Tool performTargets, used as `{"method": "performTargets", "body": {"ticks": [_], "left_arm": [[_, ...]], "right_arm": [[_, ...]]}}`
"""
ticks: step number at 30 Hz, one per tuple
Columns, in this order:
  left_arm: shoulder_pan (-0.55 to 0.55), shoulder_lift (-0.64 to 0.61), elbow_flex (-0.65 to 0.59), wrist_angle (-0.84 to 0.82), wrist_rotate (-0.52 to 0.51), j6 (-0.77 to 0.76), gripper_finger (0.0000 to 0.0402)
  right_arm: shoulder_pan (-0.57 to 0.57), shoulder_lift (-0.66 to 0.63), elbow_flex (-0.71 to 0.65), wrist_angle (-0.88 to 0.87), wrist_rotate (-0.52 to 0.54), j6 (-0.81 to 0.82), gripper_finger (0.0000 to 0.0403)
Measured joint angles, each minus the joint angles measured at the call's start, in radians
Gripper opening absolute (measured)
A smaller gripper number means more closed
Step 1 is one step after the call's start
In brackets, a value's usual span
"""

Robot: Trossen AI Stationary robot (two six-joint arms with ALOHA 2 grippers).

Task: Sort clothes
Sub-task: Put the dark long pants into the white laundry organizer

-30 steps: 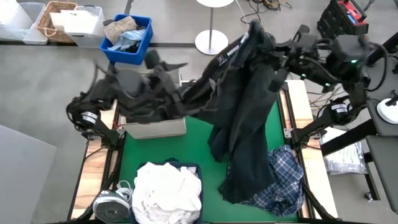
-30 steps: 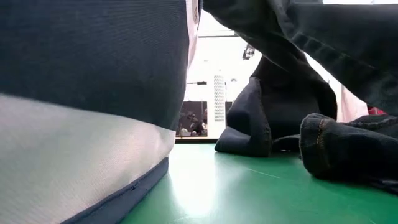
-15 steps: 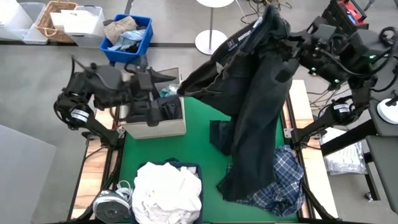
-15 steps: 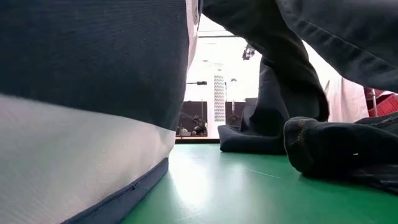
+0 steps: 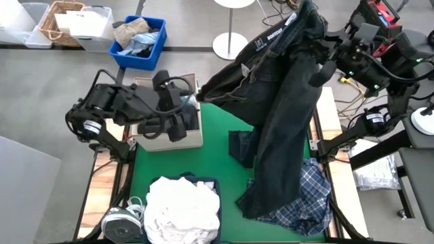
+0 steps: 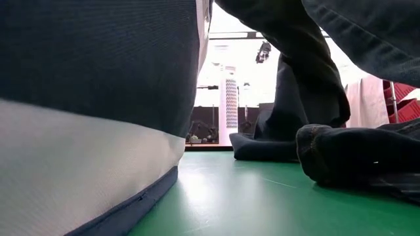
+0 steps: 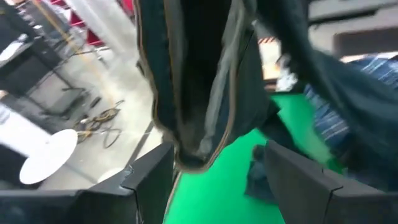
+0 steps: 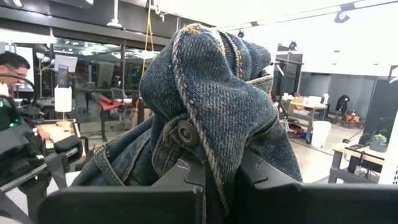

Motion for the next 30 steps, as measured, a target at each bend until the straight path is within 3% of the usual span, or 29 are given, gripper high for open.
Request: {"method": "performTargets", "body": {"ticks": [4, 12, 19, 30], "left_arm": [[-0.001, 0.008, -0.019, -0.066, -0.084, -0.054, 0.0227], [0.008, 0.006, -0.079, -0.02, -0.121, -0.059, 0.0227], [0.045, 0.004, -0.184, 0.174, -0.126, 0.009, 0.0227], [0.103, -0.008, -0.334, 0.324, -0.151, -0.018, 0.0226]], "right_arm": [[0.0, 0.0, 0.0, 0.0, 0.0, 0.0, 0.0019], [0.0, 0.0, 0.0, 0.0, -0.001, -0.01, 0.0019], [0.0, 0.0, 0.0, 0.0, -0.001, -0.012, 0.0019], [0.001, 0.0, 0.0, -0.004, -0.01, -0.009, 0.0019]]}}
